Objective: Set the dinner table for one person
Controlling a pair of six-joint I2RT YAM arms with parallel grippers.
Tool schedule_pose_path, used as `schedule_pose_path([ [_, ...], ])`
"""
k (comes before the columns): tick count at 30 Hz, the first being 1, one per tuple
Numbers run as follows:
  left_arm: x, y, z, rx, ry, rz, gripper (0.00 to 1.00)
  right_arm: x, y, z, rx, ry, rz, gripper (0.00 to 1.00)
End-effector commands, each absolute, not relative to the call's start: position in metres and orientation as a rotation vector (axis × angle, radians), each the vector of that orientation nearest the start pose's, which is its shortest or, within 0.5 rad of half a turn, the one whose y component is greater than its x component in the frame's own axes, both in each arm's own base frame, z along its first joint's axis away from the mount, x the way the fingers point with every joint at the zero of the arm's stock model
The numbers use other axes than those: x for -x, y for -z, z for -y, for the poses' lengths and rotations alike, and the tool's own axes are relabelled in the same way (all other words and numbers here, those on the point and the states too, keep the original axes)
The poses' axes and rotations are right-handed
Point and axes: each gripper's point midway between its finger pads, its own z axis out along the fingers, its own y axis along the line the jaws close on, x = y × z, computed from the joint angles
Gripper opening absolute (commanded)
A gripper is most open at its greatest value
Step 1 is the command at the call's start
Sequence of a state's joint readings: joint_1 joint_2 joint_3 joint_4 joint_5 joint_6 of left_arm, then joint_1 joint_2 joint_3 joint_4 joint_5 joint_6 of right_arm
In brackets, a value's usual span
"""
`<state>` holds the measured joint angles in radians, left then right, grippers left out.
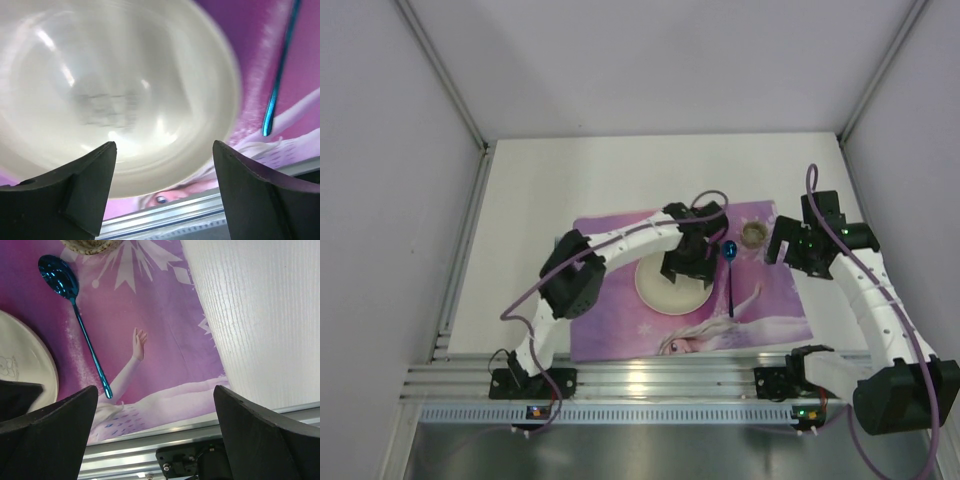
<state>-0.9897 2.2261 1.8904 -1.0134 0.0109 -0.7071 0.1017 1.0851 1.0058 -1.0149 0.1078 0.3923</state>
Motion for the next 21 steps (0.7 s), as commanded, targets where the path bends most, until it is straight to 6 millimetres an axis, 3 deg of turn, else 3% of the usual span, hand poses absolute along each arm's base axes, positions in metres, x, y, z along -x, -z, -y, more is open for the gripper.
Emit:
schedule_pose_path([
  [1, -0.286, -0.119, 0.313, -0.137, 0.272, -2.82, 0.82, -0.225, -0.152, -0.017, -0.407, -0.008, -2.605, 1.0],
  [2, -0.31, -0.123, 0.285, -0.041, 0.275, -2.792, 0.82, -0.225, -0.151, -0.017, -0.409, -0.007, -2.605, 1.0],
  [3, -0.311, -0.115, 0.262, -0.012, 0.236, -2.81, 0.83, -0.225, -0.151, -0.018, -0.406, -0.011, -2.606, 1.0],
  [5, -0.331, -0.128, 0.215, 0.066, 0.198, -2.775, 0.82, -0.226, -0.151, -0.017, -0.406, -0.01, -2.604, 1.0],
  [8, -0.345, -0.132, 0.151, 0.157, 0.062, -2.76, 0.82, -0.228, -0.15, -0.017, -0.405, -0.007, -2.607, 1.0],
  [11, -0.35, -0.119, 0.102, 0.258, -0.01, -2.772, 0.8, -0.23, -0.148, -0.018, -0.41, -0.013, -2.611, 1.0],
  [14, -0.349, -0.098, 0.067, 0.327, -0.056, -2.79, 0.76, -0.232, -0.15, -0.019, -0.415, -0.017, -2.607, 1.0],
  [21, -0.334, -0.066, 0.017, 0.433, -0.103, -2.84, 0.64, -0.233, -0.151, -0.017, -0.418, -0.003, -2.606, 1.0],
])
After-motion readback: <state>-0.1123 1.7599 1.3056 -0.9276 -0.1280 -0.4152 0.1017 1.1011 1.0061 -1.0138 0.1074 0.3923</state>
